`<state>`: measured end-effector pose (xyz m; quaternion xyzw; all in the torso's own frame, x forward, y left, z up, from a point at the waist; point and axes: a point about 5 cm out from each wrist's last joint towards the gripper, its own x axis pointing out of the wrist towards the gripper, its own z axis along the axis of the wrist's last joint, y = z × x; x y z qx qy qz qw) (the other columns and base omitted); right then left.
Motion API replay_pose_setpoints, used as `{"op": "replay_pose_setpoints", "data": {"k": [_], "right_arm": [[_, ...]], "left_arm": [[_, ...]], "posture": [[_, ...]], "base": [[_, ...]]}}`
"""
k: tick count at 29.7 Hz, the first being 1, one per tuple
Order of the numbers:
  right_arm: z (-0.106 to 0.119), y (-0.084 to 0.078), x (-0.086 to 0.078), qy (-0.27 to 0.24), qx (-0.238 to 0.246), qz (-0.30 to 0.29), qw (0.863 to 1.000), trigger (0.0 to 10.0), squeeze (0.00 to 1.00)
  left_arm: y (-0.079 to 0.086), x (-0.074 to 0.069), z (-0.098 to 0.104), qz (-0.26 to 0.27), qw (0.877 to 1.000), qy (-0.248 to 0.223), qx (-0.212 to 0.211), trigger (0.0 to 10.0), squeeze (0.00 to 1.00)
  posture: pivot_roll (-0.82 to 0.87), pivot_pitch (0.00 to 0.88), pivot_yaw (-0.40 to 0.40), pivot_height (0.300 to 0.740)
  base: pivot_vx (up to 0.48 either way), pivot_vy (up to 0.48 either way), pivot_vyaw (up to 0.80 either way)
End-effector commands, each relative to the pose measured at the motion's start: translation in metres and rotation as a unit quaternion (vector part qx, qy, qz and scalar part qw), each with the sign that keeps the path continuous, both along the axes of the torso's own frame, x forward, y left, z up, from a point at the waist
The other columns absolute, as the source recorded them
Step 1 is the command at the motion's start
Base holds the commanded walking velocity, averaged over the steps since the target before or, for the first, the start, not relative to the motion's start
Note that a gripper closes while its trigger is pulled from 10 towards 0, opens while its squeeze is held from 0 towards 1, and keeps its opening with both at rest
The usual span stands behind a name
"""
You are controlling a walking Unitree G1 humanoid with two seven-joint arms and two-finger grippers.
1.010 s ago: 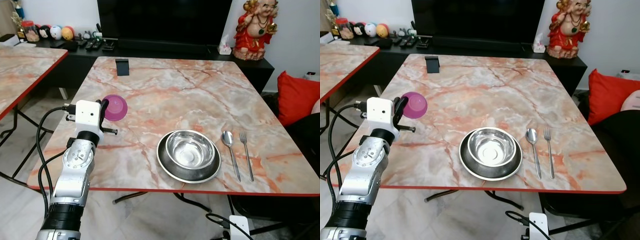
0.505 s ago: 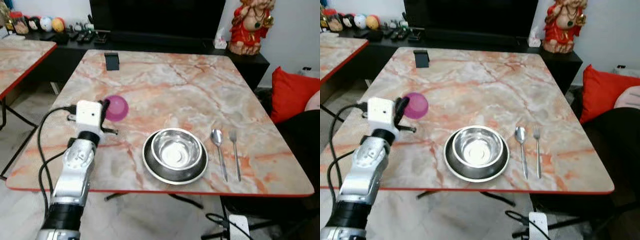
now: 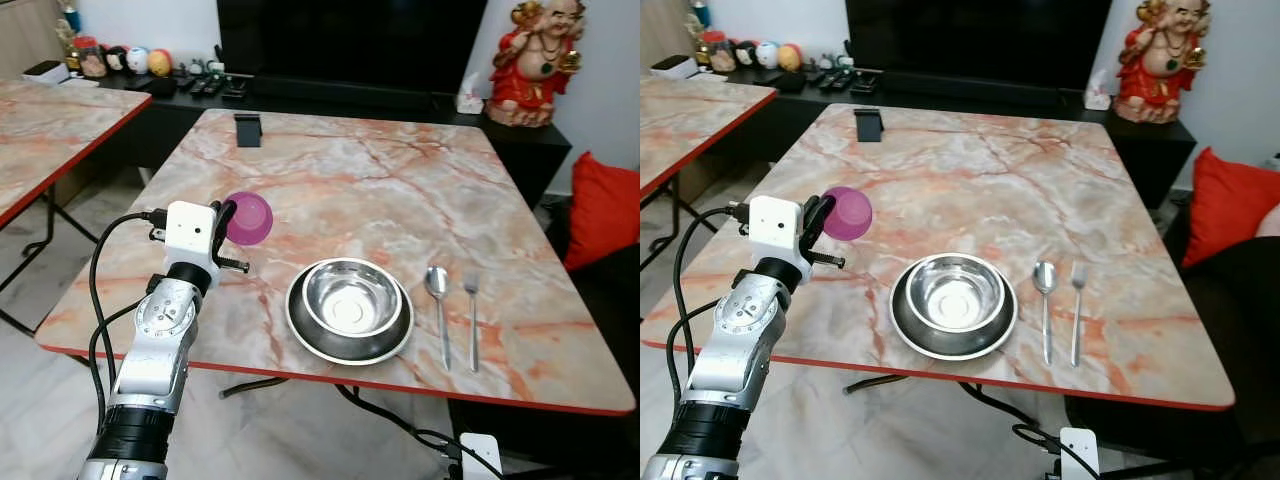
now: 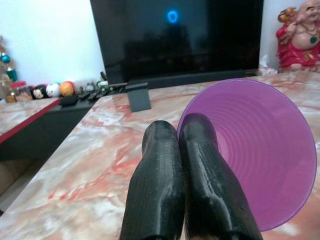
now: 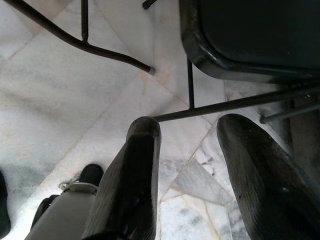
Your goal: Setting the table
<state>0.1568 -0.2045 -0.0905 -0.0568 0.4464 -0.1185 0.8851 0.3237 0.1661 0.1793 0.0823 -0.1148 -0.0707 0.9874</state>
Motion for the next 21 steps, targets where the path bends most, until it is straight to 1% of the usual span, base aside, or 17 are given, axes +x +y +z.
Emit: {"op": "replay_pose_setpoints", "data": {"k": [1, 10, 18, 21], "right_arm": [[0.0010, -0.0015, 0.0018, -0.002, -0.003, 0.001, 1.000, 10.0, 0.00], [0.0016, -0.0015, 0.0032, -0.004, -0.005, 0.003, 1.000, 10.0, 0.00], [0.0023, -0.0011, 0.0046, -0.007, -0.005, 0.003, 1.000, 10.0, 0.00], [0.0024, -0.0001, 0.0053, -0.009, -0.004, 0.004, 1.000, 10.0, 0.00]], "left_arm": [[-0.0003, 0.0011, 0.0023, -0.002, 1.000, 0.000, 0.007, 10.0, 0.00], [0.0009, 0.0013, 0.0007, 0.009, 1.000, 0.006, 0.007, 10.0, 0.00], [-0.0014, 0.0017, 0.0001, -0.008, 1.000, 0.015, 0.003, 10.0, 0.00], [0.0008, 0.0037, 0.0013, -0.011, 1.000, 0.027, -0.005, 10.0, 0.00]], "posture": [[0.11, 0.000, -0.070, 0.724], [0.11, 0.000, -0.073, 0.724], [0.11, 0.000, -0.073, 0.724], [0.12, 0.000, -0.074, 0.724]], "base": [[0.000, -0.255, 0.00], [0.000, -0.342, 0.00], [0.000, 0.000, 0.00], [0.000, 0.000, 0.00]]}}
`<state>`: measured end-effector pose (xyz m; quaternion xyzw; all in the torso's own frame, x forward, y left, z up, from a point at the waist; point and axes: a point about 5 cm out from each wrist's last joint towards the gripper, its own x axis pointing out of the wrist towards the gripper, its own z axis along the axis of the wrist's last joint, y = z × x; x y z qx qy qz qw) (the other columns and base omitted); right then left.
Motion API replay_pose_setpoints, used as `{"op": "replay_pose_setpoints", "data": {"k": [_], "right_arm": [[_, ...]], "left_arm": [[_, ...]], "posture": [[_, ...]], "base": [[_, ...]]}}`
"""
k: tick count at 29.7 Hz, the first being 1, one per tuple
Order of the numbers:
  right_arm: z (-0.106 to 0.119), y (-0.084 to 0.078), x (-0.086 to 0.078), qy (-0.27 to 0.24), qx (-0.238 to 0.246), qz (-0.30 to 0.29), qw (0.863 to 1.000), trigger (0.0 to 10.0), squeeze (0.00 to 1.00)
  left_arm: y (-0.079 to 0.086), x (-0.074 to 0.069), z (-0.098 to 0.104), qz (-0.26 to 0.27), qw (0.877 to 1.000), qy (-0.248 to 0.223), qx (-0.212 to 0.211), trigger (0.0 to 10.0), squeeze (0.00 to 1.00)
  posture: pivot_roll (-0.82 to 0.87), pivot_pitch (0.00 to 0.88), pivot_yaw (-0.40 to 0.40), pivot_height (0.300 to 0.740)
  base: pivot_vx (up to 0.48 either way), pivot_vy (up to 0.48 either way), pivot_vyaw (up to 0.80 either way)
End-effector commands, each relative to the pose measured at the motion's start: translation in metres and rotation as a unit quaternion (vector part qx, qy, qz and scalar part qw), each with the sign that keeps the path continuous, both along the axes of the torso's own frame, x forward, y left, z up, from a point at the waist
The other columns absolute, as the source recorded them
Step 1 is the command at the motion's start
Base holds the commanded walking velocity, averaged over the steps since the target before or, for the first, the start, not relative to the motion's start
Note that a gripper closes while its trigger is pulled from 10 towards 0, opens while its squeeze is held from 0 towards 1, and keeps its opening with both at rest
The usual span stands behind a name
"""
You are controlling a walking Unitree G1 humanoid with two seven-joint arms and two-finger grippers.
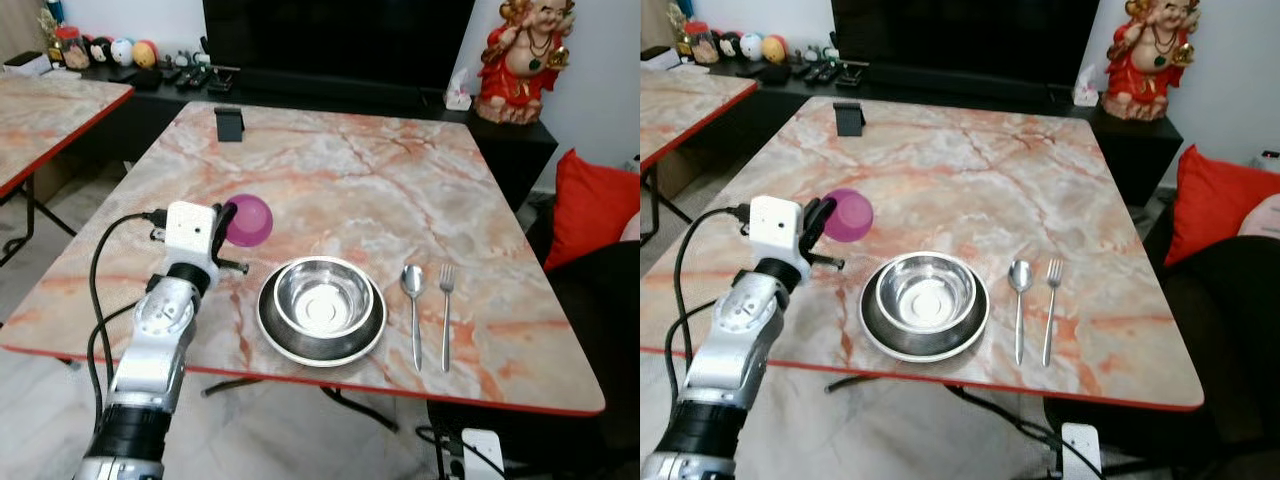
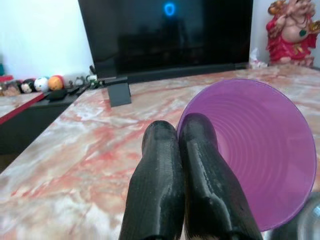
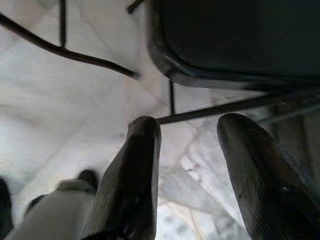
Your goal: Setting the table
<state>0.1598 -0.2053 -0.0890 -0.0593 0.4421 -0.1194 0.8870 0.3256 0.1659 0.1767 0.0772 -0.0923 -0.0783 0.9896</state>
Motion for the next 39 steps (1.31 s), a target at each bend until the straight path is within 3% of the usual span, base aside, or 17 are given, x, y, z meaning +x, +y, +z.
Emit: {"op": "replay_pose_setpoints", "data": {"k": [1, 7, 9, 13, 18, 23, 35, 39], "right_arm": [[0.001, 0.001, 0.003, -0.005, -0.001, 0.003, 1.000, 10.0, 0.00], [0.000, -0.001, -0.001, 0.004, 0.003, -0.001, 1.000, 10.0, 0.00], [-0.001, -0.002, -0.002, 0.007, 0.004, -0.001, 1.000, 10.0, 0.00], [-0.001, -0.001, -0.002, 0.008, 0.005, -0.002, 1.000, 10.0, 0.00], [-0.001, -0.001, -0.002, 0.009, 0.008, -0.004, 1.000, 10.0, 0.00], [-0.001, -0.001, 0.000, 0.011, 0.010, -0.005, 1.000, 10.0, 0.00], [-0.001, -0.002, 0.000, 0.011, 0.014, -0.010, 1.000, 10.0, 0.00], [-0.001, -0.001, 0.000, 0.012, 0.015, -0.011, 1.000, 10.0, 0.00]], "left_arm": [[0.002, 0.003, 0.003, -0.007, 1.000, 0.014, -0.008, 10.0, 0.00], [0.005, 0.011, 0.005, -0.022, 0.996, 0.065, -0.056, 10.0, 0.00], [0.013, 0.025, 0.018, -0.013, 0.991, 0.074, -0.107, 10.0, 0.00], [0.015, 0.035, 0.021, -0.011, 0.988, 0.097, -0.120, 10.0, 0.00], [0.016, 0.052, 0.007, 0.016, 0.973, 0.187, -0.136, 10.0, 0.00], [-0.006, 0.065, 0.011, -0.016, 0.970, 0.227, -0.085, 10.0, 0.00], [-0.010, 0.075, 0.015, -0.023, 0.959, 0.280, -0.037, 10.0, 0.00], [-0.010, 0.077, 0.015, -0.019, 0.955, 0.294, -0.039, 10.0, 0.00]], "posture": [[0.12, 0.000, -0.071, 0.724], [0.11, 0.000, -0.066, 0.724], [0.12, 0.000, -0.066, 0.724], [0.11, 0.000, -0.062, 0.724], [0.11, 0.000, -0.059, 0.724], [0.10, 0.000, -0.059, 0.724], [0.11, 0.000, -0.055, 0.724], [0.11, 0.000, -0.053, 0.724]], "base": [[0.000, 0.000, 0.00], [0.000, 0.000, 0.00], [0.000, 0.000, 0.00], [0.000, 0.000, 0.00], [0.000, 0.000, 0.00], [0.000, 0.000, 0.00], [0.000, 0.000, 0.00], [0.000, 0.000, 0.00]]}}
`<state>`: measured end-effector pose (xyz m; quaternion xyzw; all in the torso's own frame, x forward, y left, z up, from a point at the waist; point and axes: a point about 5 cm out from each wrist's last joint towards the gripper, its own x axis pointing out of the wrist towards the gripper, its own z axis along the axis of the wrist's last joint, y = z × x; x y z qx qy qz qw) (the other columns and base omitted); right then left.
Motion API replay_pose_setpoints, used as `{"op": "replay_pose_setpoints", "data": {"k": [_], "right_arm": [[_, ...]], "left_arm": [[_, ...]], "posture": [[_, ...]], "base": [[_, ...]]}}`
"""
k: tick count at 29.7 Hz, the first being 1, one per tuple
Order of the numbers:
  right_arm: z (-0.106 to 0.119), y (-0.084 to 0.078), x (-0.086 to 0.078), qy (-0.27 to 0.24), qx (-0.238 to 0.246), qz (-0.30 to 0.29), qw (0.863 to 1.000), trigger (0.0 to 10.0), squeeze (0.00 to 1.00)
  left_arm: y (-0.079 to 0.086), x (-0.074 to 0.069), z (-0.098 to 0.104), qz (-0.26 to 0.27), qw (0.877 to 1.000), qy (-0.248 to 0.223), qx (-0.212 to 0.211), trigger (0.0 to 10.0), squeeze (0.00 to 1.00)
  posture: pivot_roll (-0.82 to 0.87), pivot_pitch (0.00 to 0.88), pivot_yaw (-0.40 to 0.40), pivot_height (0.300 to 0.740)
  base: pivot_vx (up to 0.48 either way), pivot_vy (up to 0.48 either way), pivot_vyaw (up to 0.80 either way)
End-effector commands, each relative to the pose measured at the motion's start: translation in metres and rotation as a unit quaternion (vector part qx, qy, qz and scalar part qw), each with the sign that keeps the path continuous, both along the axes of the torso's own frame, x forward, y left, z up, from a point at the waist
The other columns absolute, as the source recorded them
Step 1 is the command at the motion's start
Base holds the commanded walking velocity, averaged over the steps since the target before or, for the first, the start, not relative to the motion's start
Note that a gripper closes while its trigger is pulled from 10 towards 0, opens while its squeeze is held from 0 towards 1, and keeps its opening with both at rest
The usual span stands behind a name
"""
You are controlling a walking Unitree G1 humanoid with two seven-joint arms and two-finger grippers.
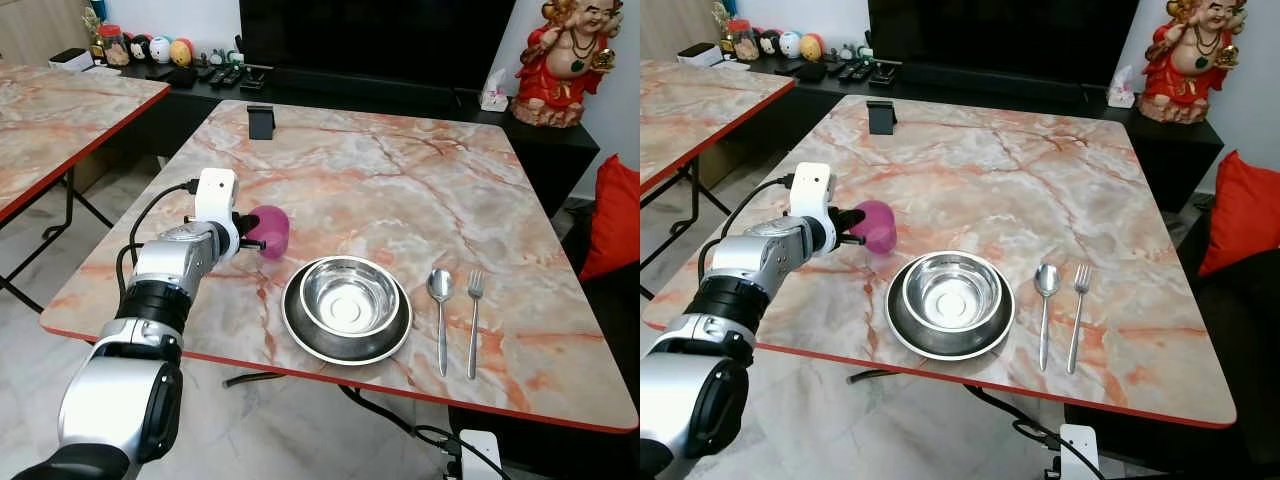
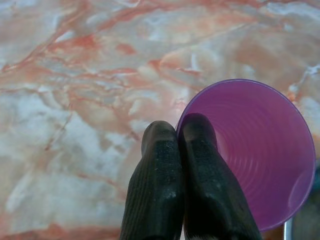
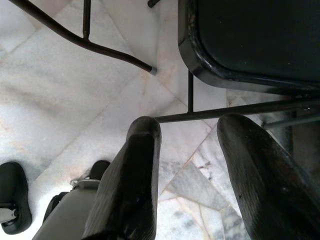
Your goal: Setting the table
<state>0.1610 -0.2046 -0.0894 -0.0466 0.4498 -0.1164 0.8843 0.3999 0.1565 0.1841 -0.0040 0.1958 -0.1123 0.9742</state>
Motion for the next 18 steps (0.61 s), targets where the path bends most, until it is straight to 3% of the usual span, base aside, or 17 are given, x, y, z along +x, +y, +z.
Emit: {"op": "replay_pose_setpoints", "data": {"k": [1, 8, 18], "right_arm": [[-0.0004, -0.0022, -0.0009, 0.005, 0.002, -0.008, 1.000, 10.0, 0.00], [-0.0006, -0.0013, -0.0012, 0.006, 0.001, -0.010, 1.000, 10.0, 0.00], [-0.0013, 0.0031, -0.0014, 0.007, 0.000, -0.006, 1.000, 10.0, 0.00]], "left_arm": [[-0.0008, 0.0036, 0.0096, -0.005, 1.000, 0.008, 0.010, 10.0, 0.00], [-0.0037, 0.0063, 0.0149, -0.008, 1.000, 0.026, -0.012, 10.0, 0.00], [-0.0099, 0.0070, 0.0161, -0.033, 0.999, 0.034, 0.001, 10.0, 0.00]], "posture": [[0.11, 0.000, -0.053, 0.724], [0.11, 0.000, -0.043, 0.724], [0.12, 0.000, -0.036, 0.724]], "base": [[0.000, 0.000, 0.00], [0.000, 0.000, 0.00], [0.000, 0.000, 0.00]]}}
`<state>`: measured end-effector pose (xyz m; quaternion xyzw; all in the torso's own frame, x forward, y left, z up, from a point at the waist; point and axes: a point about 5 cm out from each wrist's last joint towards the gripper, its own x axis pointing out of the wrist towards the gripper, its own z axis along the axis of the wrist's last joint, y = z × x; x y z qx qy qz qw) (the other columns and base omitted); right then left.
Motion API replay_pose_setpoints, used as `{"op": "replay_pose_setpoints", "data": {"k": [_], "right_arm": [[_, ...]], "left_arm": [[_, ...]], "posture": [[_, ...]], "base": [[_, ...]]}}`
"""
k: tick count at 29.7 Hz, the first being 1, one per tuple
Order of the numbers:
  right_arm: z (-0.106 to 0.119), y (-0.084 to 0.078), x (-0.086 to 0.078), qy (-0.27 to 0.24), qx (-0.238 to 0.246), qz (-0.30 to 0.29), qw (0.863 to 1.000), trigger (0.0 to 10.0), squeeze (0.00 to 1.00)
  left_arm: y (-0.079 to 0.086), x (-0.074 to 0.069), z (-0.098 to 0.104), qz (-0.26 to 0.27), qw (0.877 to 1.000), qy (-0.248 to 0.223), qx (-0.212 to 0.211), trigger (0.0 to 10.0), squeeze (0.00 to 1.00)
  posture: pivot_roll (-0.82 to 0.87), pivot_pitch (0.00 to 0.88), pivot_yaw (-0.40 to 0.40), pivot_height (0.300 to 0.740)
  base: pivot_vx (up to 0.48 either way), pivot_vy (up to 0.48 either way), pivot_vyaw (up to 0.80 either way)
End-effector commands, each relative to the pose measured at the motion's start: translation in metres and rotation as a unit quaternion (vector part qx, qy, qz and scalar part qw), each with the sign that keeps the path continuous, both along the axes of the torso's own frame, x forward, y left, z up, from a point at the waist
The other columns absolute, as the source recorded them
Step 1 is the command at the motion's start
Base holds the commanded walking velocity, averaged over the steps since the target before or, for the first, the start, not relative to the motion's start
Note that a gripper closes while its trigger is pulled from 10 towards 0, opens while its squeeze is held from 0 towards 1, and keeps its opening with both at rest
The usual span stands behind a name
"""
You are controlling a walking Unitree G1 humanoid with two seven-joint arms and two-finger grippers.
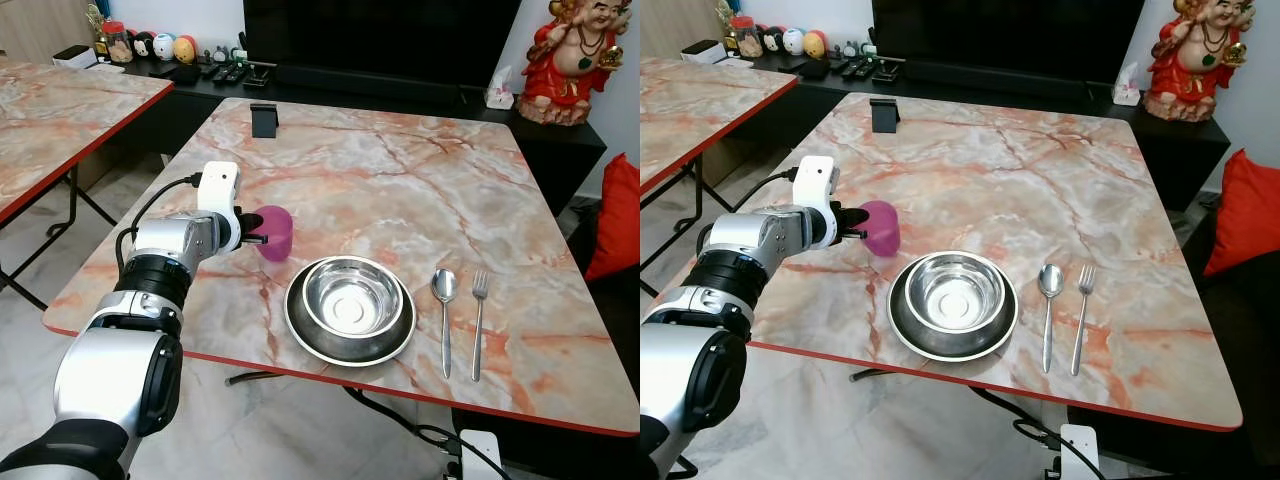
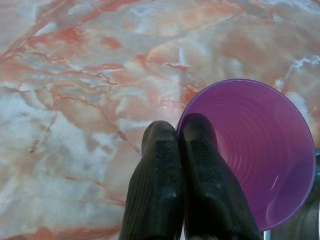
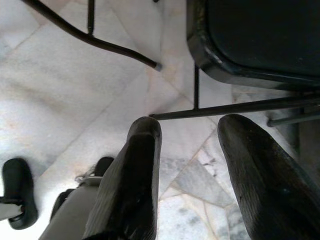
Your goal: Setting the table
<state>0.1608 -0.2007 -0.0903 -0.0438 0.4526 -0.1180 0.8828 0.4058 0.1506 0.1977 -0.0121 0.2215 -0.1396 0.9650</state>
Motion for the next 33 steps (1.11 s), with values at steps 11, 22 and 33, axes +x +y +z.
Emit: {"op": "replay_pose_setpoints", "data": {"k": [11, 22, 33], "right_arm": [[-0.001, 0.001, -0.001, 0.004, -0.005, 0.002, 1.000, 10.0, 0.00], [0.000, -0.001, 0.000, 0.002, -0.007, -0.002, 1.000, 10.0, 0.00], [-0.003, -0.002, -0.008, 0.015, -0.005, 0.001, 1.000, 10.0, 0.00]], "left_arm": [[-0.003, -0.001, -0.004, -0.008, 0.999, 0.026, 0.021, 10.0, 0.00], [-0.007, -0.002, -0.006, -0.021, 0.999, 0.024, 0.020, 10.0, 1.00], [-0.010, 0.000, 0.005, -0.027, 0.999, -0.004, 0.017, 10.0, 0.00]], "posture": [[0.13, 0.000, -0.037, 0.724], [0.12, 0.000, -0.035, 0.724], [0.12, 0.000, -0.042, 0.724]], "base": [[0.000, 0.000, 0.00], [0.000, 0.000, 0.00], [0.000, 0.000, 0.00]]}}
